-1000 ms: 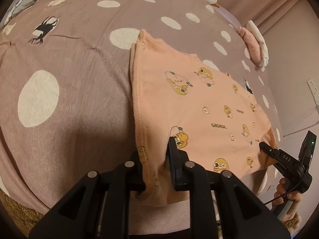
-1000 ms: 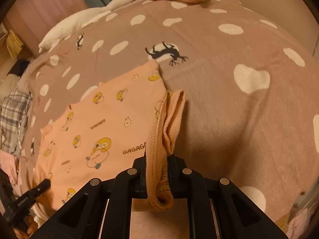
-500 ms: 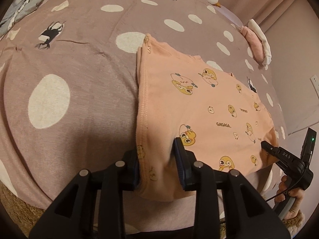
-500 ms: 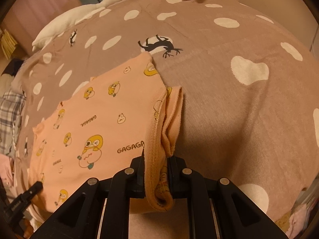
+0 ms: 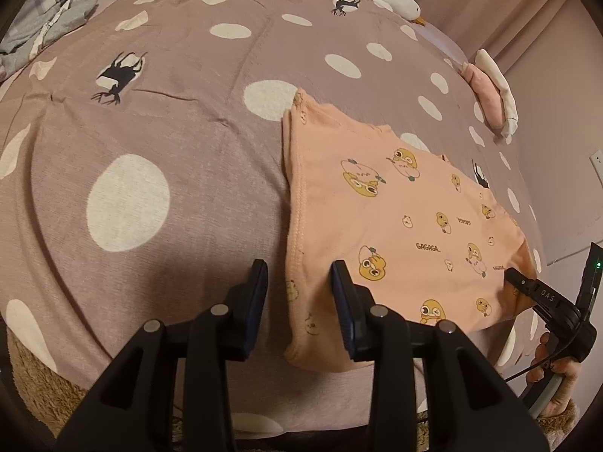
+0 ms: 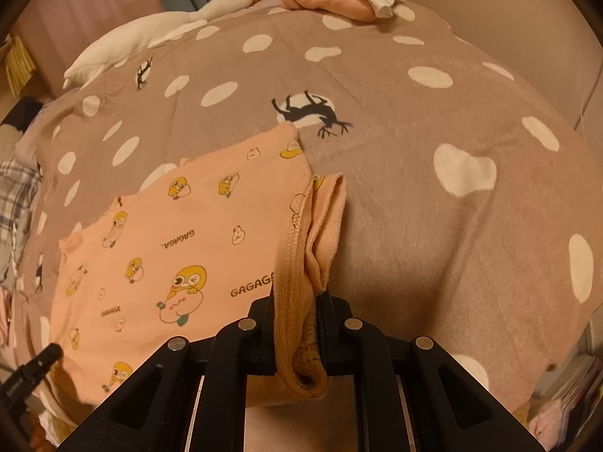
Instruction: Fold small clothes
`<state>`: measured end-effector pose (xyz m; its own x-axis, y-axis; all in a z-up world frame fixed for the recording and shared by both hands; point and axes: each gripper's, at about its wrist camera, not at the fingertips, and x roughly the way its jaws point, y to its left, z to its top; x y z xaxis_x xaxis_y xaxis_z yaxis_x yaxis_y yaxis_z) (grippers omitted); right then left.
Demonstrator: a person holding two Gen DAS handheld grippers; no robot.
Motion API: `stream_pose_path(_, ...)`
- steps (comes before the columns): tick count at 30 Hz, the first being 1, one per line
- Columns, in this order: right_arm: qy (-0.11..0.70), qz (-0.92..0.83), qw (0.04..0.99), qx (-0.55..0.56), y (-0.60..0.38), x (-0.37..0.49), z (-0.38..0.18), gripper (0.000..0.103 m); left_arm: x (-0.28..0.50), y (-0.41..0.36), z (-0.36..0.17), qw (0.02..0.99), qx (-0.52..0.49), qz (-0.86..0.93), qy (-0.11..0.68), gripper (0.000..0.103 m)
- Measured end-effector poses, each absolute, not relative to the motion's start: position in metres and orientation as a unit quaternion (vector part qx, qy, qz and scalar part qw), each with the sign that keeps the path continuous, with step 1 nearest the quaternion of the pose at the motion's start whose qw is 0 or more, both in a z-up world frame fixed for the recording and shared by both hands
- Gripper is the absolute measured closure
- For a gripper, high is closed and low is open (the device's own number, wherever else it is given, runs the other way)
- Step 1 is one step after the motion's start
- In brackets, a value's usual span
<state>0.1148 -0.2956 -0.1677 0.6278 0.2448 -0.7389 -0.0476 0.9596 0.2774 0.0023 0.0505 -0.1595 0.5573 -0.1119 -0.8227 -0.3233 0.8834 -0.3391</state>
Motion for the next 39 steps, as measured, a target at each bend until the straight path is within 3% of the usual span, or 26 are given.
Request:
stream_pose_path(15,0.406,0.08,0.905,0.1,-0.288,0.113,-0.156,0.089,-0.005,0.038,-0.105,0.888,-0.209,0.042,0.407,0.06)
stream_pose_path(23,0.403,0.085,0.905,0.105,-0.29,0.112,-0.157,0.089,0.018,-0.01,-0.124,0.88,-0.178,-0.026,0.439,0.06)
stream_pose_path(32,0.398,0.091,0.908,0.099,-0.289,0.111,-0.155,0.089,0.034,-0.023,-0.18,0.842,-0.176,-0.03,0.509,0.06)
stream_pose_path(39,0.383,0.105,0.914,0.088,-0.283,0.11,-0.144,0.089,0.034,-0.03,-0.181,0.842,-0.162,-0.02,0.514,0.06)
